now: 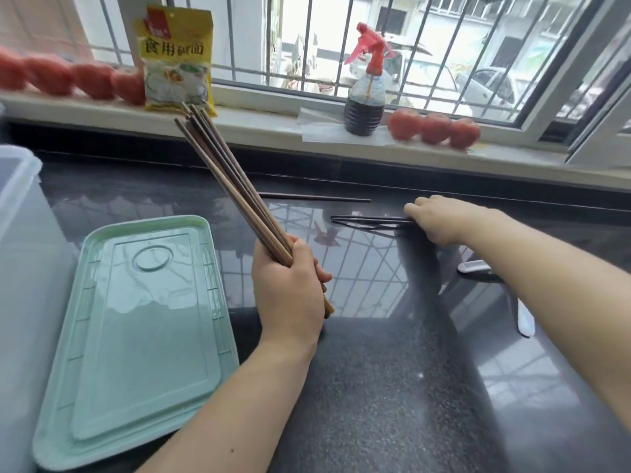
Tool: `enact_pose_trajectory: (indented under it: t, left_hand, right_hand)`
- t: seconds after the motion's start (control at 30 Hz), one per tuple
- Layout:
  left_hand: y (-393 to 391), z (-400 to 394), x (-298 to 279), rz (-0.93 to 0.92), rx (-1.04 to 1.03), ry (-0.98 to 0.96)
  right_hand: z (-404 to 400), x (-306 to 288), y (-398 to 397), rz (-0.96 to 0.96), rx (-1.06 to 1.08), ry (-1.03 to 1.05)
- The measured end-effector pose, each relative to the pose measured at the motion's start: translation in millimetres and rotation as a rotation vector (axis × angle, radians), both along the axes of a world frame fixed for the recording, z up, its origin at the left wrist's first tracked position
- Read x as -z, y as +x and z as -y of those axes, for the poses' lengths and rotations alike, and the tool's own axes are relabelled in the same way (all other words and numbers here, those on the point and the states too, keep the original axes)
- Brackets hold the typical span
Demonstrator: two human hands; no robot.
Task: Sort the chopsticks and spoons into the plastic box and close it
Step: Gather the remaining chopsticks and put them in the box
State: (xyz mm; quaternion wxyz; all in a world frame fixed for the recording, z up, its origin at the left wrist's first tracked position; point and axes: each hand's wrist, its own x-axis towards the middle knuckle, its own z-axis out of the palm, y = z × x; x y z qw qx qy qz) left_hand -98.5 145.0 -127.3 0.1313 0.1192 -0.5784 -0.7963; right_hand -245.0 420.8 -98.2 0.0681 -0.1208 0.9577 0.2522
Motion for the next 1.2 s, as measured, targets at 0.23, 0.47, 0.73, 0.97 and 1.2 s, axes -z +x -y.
enact_pose_trajectory:
  t: [0.23, 0.47, 0.73, 0.97, 1.2]
  left_hand:
    - [-3.4, -0.4, 3.4, 0.001, -0.013, 0.0]
    - [-4.2, 0.3, 2.1, 0.001, -0.048, 0.032]
    - [-5.7, 4.0, 2.3, -0.013, -0.096, 0.062]
    - [-1.3, 4.0, -0.1, -0.019, -0.07, 0.085]
    - [10.9, 1.1, -6.9, -0.074, 0.01, 0.079]
  right_hand:
    - [40.6, 5.8, 9.2, -0.119, 0.069, -0.299]
    - [150.2, -11.2, -11.1, -0.193, 0.145, -0.693]
    - [225.1, 3.6, -41.1, -0.006, 0.239, -0.845]
    - [169.4, -4.7, 44.3, 0.008, 0.423, -0.398]
    - [148.3, -8.4, 114.4, 0.032, 0.431, -0.356]
